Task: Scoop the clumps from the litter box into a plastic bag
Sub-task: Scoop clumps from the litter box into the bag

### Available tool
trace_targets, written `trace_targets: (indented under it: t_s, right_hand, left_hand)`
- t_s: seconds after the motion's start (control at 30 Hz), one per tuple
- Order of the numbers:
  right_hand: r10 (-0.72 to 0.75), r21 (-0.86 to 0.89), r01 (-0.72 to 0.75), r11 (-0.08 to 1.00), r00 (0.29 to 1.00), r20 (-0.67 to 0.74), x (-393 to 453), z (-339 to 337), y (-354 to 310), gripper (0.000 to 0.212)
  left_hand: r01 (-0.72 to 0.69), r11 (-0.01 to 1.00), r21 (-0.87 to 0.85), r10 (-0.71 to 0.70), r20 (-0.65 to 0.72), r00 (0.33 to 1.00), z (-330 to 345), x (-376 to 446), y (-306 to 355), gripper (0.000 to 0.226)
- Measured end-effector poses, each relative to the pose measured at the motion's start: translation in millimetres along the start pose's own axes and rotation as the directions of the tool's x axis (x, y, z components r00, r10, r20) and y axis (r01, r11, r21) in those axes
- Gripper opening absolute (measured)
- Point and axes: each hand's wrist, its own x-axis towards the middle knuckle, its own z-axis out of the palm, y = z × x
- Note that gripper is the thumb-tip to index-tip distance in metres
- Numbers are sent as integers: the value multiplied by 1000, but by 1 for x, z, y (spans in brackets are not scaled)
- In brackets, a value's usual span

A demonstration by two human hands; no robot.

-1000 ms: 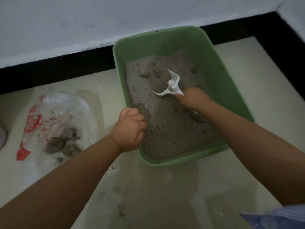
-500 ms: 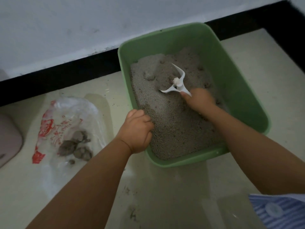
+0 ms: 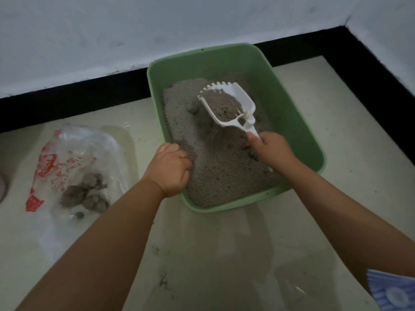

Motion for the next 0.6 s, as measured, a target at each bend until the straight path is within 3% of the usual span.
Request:
trace_targets:
  t_s: [0.13,0.6]
  right_hand:
    - [-61,-38,63,997,997,46,-8,2,-6,43]
    - [-11,-98,16,995,999,52,-13,-1,3,47]
  left_hand:
    - [18,1000,8,-19,21,1000,-1,-1,2,34]
    - [13,1000,18,-14,47,999,-4,0,2,33]
